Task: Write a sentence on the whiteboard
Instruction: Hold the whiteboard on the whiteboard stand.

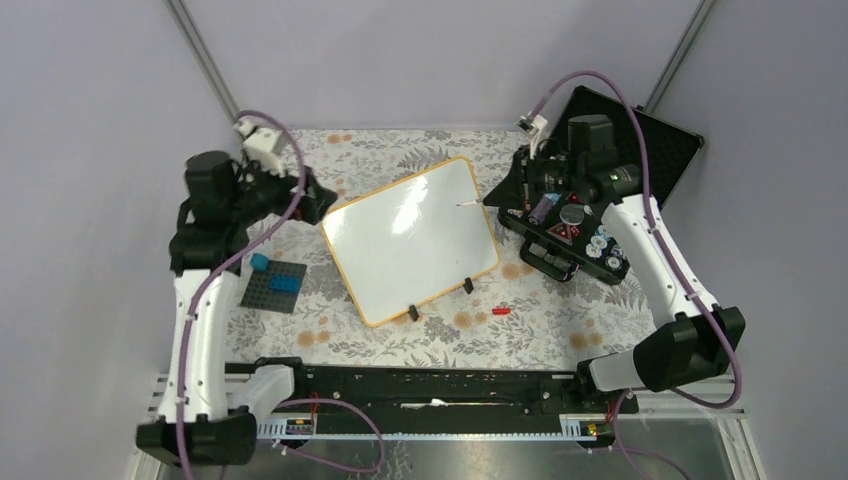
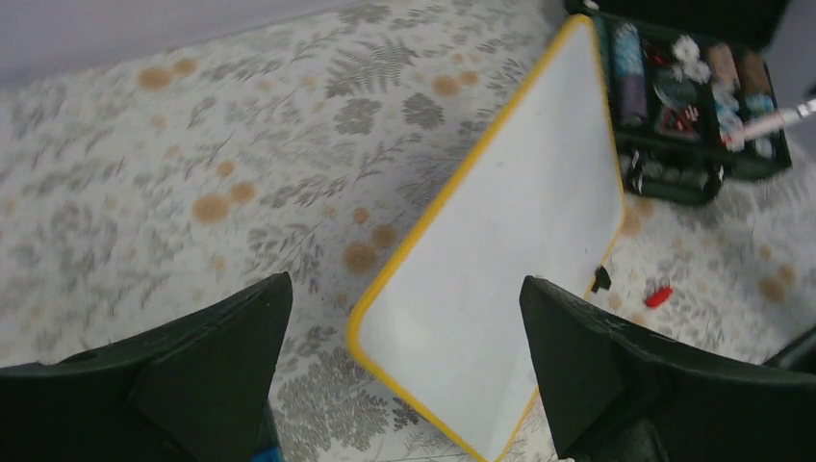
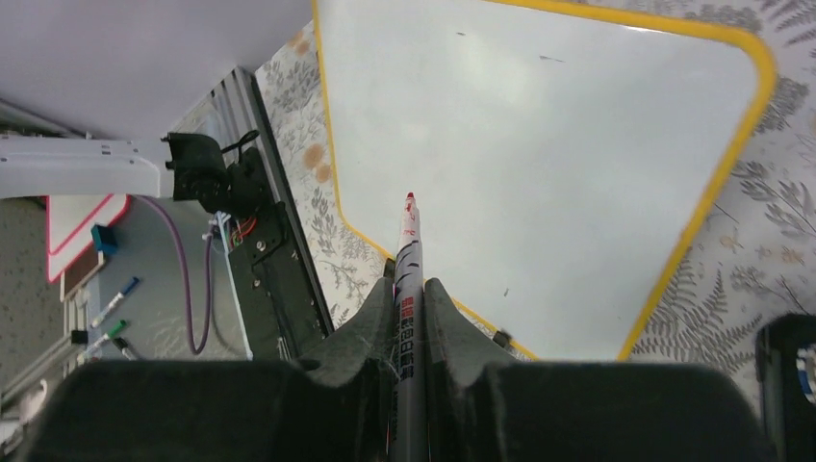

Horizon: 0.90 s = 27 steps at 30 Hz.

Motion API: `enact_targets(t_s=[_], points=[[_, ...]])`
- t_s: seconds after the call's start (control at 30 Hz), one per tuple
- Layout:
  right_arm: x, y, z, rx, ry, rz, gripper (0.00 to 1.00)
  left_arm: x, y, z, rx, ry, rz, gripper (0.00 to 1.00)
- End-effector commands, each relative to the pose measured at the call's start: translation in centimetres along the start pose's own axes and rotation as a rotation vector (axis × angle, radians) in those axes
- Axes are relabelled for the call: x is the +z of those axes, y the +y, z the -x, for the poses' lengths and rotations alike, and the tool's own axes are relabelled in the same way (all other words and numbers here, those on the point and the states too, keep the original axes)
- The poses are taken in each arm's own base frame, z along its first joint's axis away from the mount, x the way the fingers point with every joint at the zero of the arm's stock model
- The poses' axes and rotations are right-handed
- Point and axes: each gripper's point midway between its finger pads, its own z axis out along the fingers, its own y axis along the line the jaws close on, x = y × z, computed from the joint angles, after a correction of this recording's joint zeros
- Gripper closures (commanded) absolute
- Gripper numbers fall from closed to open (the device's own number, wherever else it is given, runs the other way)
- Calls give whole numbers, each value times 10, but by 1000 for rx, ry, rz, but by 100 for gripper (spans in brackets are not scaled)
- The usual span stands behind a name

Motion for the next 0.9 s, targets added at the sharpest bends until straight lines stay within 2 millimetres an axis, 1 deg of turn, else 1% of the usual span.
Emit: enact_targets(t_s=[0.0, 0.07, 0.1, 0.13, 0.2, 0.23, 0.33, 0.4, 0.5, 0.6, 0.77, 0.87], points=[[21, 24, 18, -158, 21, 27, 100, -30, 36, -5, -308, -112, 126, 1], [36, 35, 23, -204, 36, 44, 100, -43, 52, -17, -357, -98, 167, 1], [43, 42, 25, -233, 43, 54, 100, -46, 54, -25, -367, -75, 155, 1], [51, 47, 26, -269, 51, 57, 100, -45, 53, -33, -377, -47, 125, 1], [68, 57, 24, -336, 73, 54, 100, -40, 45, -48, -390, 4, 45, 1], [78, 61, 20, -362, 90, 51, 100, -39, 43, -54, -374, 23, 24, 1], [102, 69, 11, -421, 120, 40, 100, -34, 47, -74, -386, 84, 17, 1], [113, 72, 3, -447, 143, 36, 100, -31, 50, -86, -408, 109, 24, 1], [121, 75, 0, -451, 136, 33, 100, -28, 53, -92, -406, 108, 29, 1], [128, 80, 0, -448, 138, 45, 100, -19, 49, -98, -369, 112, -35, 1], [139, 94, -5, -477, 155, 67, 100, 2, 41, -110, -348, 199, -89, 12], [146, 96, -8, -496, 166, 64, 100, 11, 38, -112, -335, 228, -105, 17]])
